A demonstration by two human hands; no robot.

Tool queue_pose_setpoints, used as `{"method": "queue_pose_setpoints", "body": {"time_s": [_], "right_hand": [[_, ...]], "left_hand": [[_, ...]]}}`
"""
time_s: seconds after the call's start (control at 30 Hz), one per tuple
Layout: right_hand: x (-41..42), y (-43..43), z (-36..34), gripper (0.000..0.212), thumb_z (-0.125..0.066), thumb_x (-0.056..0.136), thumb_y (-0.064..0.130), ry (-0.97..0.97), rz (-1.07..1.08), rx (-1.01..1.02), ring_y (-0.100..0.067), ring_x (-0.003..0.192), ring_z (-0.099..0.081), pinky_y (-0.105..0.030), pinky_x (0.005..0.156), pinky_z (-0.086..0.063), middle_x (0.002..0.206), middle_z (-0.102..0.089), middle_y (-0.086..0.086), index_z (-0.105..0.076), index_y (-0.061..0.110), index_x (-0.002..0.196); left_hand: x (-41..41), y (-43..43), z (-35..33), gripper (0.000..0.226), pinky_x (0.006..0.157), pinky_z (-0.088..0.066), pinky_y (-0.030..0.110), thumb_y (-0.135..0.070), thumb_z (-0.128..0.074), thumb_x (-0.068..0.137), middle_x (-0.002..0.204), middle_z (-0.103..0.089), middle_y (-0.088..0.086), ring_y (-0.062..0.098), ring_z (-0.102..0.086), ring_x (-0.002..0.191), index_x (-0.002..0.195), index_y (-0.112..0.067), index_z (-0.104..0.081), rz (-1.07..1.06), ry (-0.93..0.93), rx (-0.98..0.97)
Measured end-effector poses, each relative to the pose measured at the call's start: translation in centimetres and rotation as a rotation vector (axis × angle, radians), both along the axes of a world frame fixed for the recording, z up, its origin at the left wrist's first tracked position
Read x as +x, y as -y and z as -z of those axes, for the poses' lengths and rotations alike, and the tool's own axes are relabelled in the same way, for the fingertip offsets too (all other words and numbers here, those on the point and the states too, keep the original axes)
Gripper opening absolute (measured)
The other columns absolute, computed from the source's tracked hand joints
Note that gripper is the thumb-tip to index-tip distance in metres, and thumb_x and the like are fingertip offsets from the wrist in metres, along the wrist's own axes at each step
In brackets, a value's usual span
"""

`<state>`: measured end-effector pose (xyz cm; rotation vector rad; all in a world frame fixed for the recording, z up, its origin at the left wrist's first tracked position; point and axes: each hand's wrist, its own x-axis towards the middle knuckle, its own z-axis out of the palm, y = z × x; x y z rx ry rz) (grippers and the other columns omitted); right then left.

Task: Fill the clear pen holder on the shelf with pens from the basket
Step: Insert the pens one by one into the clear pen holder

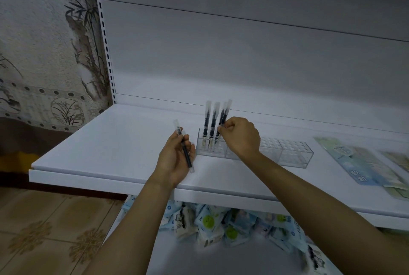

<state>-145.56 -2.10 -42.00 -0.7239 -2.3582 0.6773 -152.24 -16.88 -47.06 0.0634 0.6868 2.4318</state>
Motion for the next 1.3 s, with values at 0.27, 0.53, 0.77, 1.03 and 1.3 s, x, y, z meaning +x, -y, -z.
{"method": "queue_pose_setpoints", "body": {"time_s": [0.27, 0.53, 0.77, 1.03, 1.3], "right_hand": [[-0.5, -0.2, 0.3, 0.021, -0.060, 0.089, 0.032, 0.038, -0.028, 0.014, -0.022, 0.080, -0.066, -0.035, 0.074, -0.054, 0.084, -0.073, -0.001, -0.074, 0.016, 0.086], [-0.3, 0.6, -0.5, 0.039, -0.052, 0.089, 0.023, 0.244, -0.026, 0.299, -0.022, 0.063, -0.054, -0.027, 0.064, -0.037, 0.053, -0.043, 0.003, -0.040, 0.016, 0.052], [-0.2, 0.6, -0.8, 0.041, -0.055, 0.087, 0.021, 0.263, -0.045, 0.287, -0.017, 0.051, -0.044, -0.024, 0.058, -0.034, 0.049, -0.039, 0.002, -0.037, 0.015, 0.051], [-0.4, 0.1, -0.7, 0.029, -0.059, 0.085, 0.024, 0.157, -0.039, 0.175, -0.026, 0.065, -0.064, -0.030, 0.062, -0.050, 0.068, -0.068, -0.012, -0.069, 0.001, 0.071], [-0.5, -0.4, -0.1, 0.028, -0.058, 0.085, 0.021, 0.130, -0.035, 0.185, -0.027, 0.066, -0.065, -0.028, 0.059, -0.048, 0.066, -0.066, -0.012, -0.067, 0.001, 0.069]], "left_hand": [[0.1, 0.1, 0.0, 0.013, 0.070, -0.054, 0.022, -0.012, -0.050, 0.097, 0.074, -0.060, -0.001, 0.006, -0.054, 0.061, 0.097, -0.017, -0.062, 0.006, -0.011, 0.006], [0.1, 0.1, 0.0, 0.012, 0.069, -0.055, 0.022, -0.013, -0.050, 0.097, 0.074, -0.060, -0.001, 0.006, -0.054, 0.061, 0.098, -0.017, -0.062, 0.014, -0.009, 0.009], [0.0, 0.1, 0.1, 0.012, 0.068, -0.055, 0.022, -0.013, -0.052, 0.096, 0.075, -0.061, 0.000, 0.007, -0.053, 0.064, 0.100, -0.017, -0.062, 0.014, 0.003, 0.009], [-0.1, 0.0, 0.2, 0.011, 0.067, -0.056, 0.022, -0.018, -0.051, 0.097, 0.073, -0.062, 0.000, 0.007, -0.054, 0.061, 0.101, -0.016, -0.062, 0.012, 0.009, 0.004], [-0.1, 0.0, 0.3, 0.011, 0.070, -0.055, 0.022, -0.019, -0.051, 0.097, 0.074, -0.061, -0.001, 0.006, -0.054, 0.060, 0.097, -0.017, -0.062, 0.013, 0.000, 0.000]]}}
